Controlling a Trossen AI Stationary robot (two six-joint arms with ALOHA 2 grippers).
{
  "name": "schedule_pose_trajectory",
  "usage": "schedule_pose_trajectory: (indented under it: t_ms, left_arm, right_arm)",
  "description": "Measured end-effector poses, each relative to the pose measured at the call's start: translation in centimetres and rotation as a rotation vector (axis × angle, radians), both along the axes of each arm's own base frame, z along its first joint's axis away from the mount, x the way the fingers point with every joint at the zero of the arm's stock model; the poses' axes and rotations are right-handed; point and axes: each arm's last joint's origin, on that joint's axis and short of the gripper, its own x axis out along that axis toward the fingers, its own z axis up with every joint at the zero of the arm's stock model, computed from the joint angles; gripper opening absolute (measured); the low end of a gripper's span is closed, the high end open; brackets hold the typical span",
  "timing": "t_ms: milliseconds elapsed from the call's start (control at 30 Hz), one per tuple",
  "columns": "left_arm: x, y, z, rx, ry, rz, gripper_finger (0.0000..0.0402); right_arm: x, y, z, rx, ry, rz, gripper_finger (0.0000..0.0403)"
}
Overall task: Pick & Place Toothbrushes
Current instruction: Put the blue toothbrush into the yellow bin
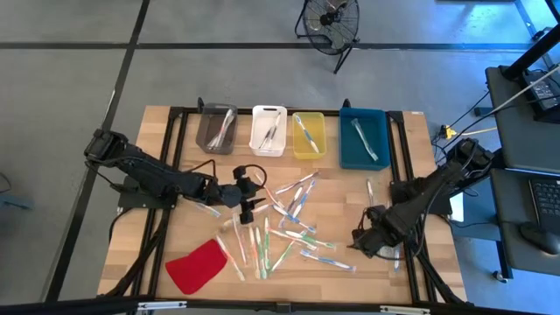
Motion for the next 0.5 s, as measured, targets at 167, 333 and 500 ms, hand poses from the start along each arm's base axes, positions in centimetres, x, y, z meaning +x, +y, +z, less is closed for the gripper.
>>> schedule_pose_trajectory:
  t_ms: [167, 333, 500]
  left_arm:
    - [0.1, 0.1, 0.0, 0.005, 0.004, -0.03, 0.0168]
    - [0.1, 0.1, 0.0, 0.009, 0.008, -0.036, 0.0168]
    - [0.1, 0.0, 0.0, -0.001, 0.01, -0.051, 0.0168]
  right_arm:
    - [-0.5, 1.3, -0.4, 0.001, -0.007, -0.049, 0.0179]
    - [-1.2, 2.2, -0.7, -0.008, -0.002, -0.059, 0.0169]
    - [-1.5, 2.7, -1.1, -0.051, -0.022, -0.021, 0.0165]
